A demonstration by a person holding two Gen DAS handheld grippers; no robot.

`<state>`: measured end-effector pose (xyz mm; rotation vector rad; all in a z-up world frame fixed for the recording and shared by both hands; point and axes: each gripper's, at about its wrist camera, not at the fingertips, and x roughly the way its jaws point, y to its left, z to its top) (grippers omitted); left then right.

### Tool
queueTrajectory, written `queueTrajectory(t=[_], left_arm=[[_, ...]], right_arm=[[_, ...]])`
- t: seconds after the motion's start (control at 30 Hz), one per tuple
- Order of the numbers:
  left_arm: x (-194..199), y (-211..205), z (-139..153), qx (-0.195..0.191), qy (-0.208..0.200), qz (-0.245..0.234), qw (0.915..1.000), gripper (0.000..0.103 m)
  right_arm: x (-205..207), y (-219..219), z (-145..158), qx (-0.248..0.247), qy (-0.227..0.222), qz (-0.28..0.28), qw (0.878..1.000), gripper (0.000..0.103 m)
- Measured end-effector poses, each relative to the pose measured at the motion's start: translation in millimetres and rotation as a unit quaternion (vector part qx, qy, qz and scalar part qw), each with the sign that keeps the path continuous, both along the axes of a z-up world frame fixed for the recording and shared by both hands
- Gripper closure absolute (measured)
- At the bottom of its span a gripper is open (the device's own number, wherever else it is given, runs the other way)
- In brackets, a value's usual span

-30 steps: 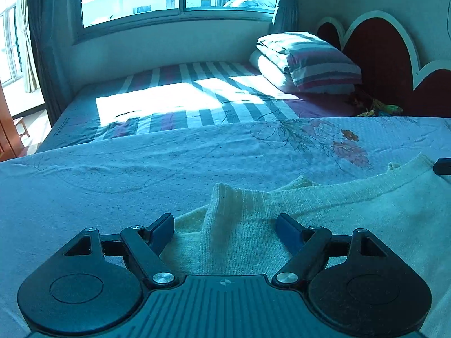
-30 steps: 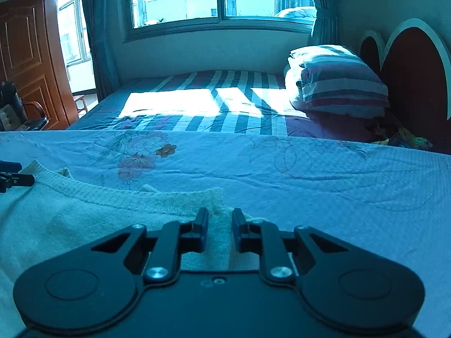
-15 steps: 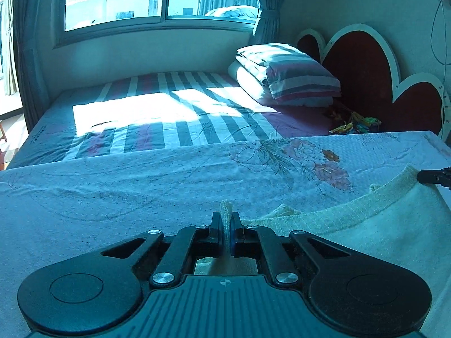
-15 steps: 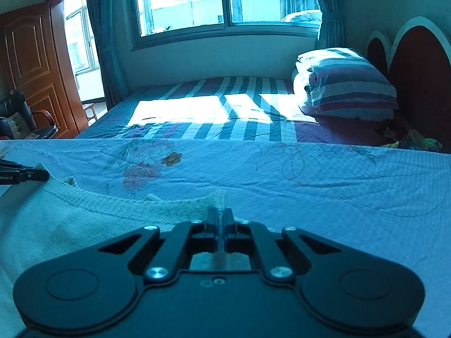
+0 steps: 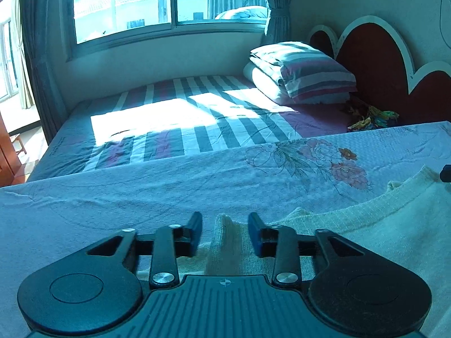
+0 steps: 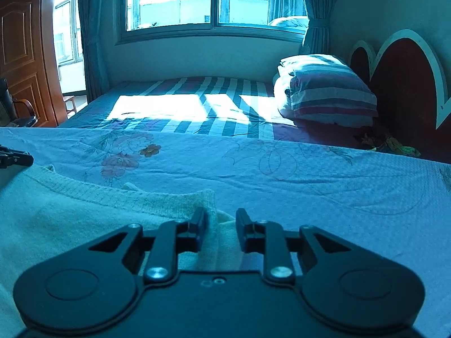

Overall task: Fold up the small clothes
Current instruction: 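Grasp the sweater's folded edge with both tools and fold it over, then open both tools and release the folded sweater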

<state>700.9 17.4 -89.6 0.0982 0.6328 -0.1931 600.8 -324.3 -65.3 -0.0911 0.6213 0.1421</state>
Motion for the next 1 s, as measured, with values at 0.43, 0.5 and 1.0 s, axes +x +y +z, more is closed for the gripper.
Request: queueTrajectory(t=[0.43,0.5,1.0], left_arm=[[-31.2,9.8,-2.7,0.044,0.014,0.024,0.9987,0.025],[-38.3,12.6,2.8,0.045,0.013,0.022,0.9987,0.025],[-101.2,115.5,-18.5,-0.23,0.142,0.02,0.9625,0.026]], right_arm=[[-24.6,24.5,3.1,-0.02,0.019,0.031,0.999,0.08],[-33.6,24.9,12.8,-0.014,0.0,0.038,0.999,0.08],[-91.2,-7.4,29.2,0.036,0.02,0.047,0.998,0.073]])
